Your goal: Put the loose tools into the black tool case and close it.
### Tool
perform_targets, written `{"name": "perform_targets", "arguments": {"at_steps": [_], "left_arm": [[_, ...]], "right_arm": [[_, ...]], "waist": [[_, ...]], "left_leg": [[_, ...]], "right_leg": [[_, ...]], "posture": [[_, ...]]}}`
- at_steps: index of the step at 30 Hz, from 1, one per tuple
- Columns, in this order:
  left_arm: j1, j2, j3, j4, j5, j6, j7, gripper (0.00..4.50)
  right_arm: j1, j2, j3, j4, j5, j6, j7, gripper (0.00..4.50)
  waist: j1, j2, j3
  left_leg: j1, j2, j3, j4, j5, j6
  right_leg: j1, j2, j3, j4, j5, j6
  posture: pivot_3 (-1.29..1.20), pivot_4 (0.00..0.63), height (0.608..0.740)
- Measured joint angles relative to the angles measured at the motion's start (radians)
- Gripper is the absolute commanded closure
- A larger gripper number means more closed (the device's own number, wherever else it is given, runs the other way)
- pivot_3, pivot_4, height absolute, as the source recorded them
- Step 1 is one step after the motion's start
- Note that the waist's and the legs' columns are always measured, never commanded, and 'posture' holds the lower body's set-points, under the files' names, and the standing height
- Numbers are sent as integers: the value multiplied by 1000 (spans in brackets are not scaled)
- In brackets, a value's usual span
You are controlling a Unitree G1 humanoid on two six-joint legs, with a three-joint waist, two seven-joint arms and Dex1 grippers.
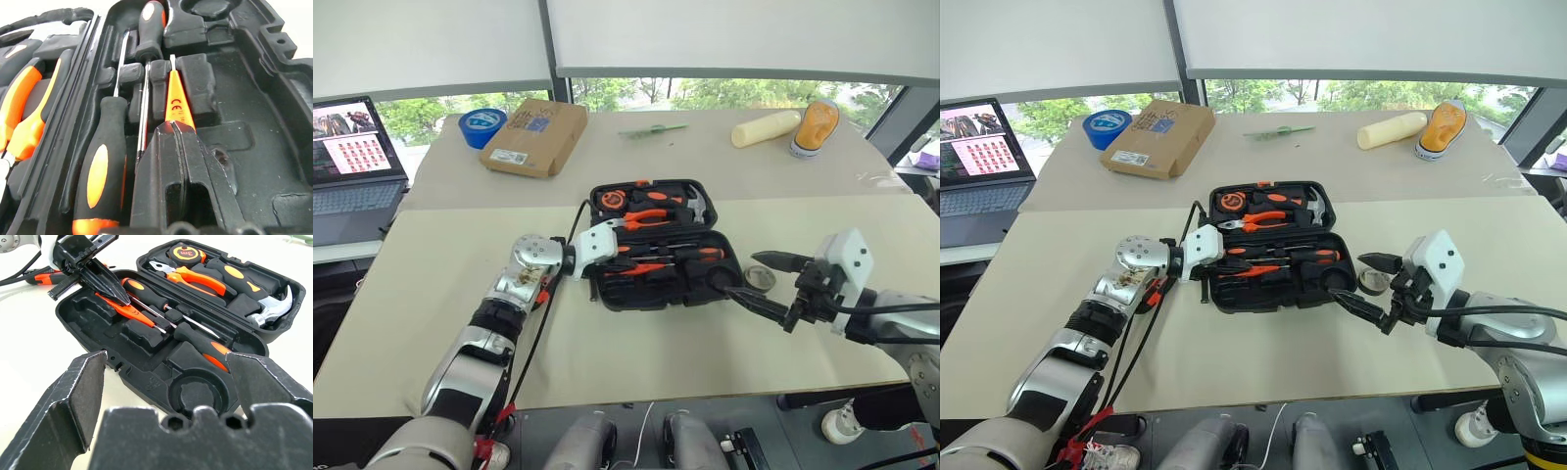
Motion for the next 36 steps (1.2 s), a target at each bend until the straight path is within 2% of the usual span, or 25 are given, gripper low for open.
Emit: {"name": "perform_targets", "arguments": {"at_steps": [10,14,17,19,20,23,24,26,27,30,36], "left_arm": [[-66,-11,-25,94,52,-17,36,4476],[-33,37,25,2,-17,91,-27,3445],[42,107,81,-188,-126,254,-98,2312],[86,144,117,-343,-193,373,-101,1441],[92,161,137,-400,-219,412,-100,1193],[94,193,203,-551,-288,526,-65,86],[94,191,211,-585,-301,553,-48,27],[94,172,205,-609,-303,580,-23,27],[93,151,185,-599,-298,584,-6,241],[92,96,131,-519,-280,585,23,1202],[52,52,82,-290,-199,453,45,3647]], "right_arm": [[1,6,0,1,-1,0,-2,0],[5,9,0,1,-5,-1,-6,0],[9,9,2,10,-17,-6,-4,0],[7,9,3,25,-21,-10,3,0],[7,9,3,31,-21,-11,4,0],[-6,9,10,58,-25,-19,17,0],[-18,9,18,68,-29,-22,22,0],[-40,9,36,81,-34,-31,25,0],[-56,9,49,87,-38,-33,26,0],[-71,9,55,95,-39,-34,27,0],[-44,8,48,94,-40,-34,38,0]], "waist": [[11,1,-2],[4,1,-2],[-11,1,-2],[-14,1,-1],[-13,1,-1],[-10,1,-1],[-10,1,-1],[-9,1,-1],[-8,1,-1],[-7,1,-1],[-9,1,-1]], "left_leg": [[1,0,0,0,-3,4],[0,0,0,-1,-3,4],[-1,0,0,-3,1,-2],[-2,0,0,-3,1,-2],[-2,0,0,-3,1,-3],[0,0,0,-3,1,-2],[0,0,0,-3,1,-2],[0,0,0,-4,1,-3],[0,0,0,-4,1,-3],[0,0,0,-4,2,-3],[-1,0,0,-6,2,-4]], "right_leg": [[1,1,0,-1,0,0],[-1,1,0,0,0,0],[-3,1,0,1,0,0],[-4,1,0,0,0,0],[-4,1,0,0,0,0],[-1,2,-1,-2,0,0],[-1,2,-1,-3,0,0],[0,4,-1,-5,0,0],[0,4,-1,-5,0,0],[0,4,-1,-5,0,0],[-1,1,0,-7,0,0]], "posture": [[0,150,735],[0,150,735],[0,150,735],[0,150,735],[0,150,735],[0,150,735],[0,150,735],[0,150,735],[0,150,735],[0,150,735],[0,150,735]]}}
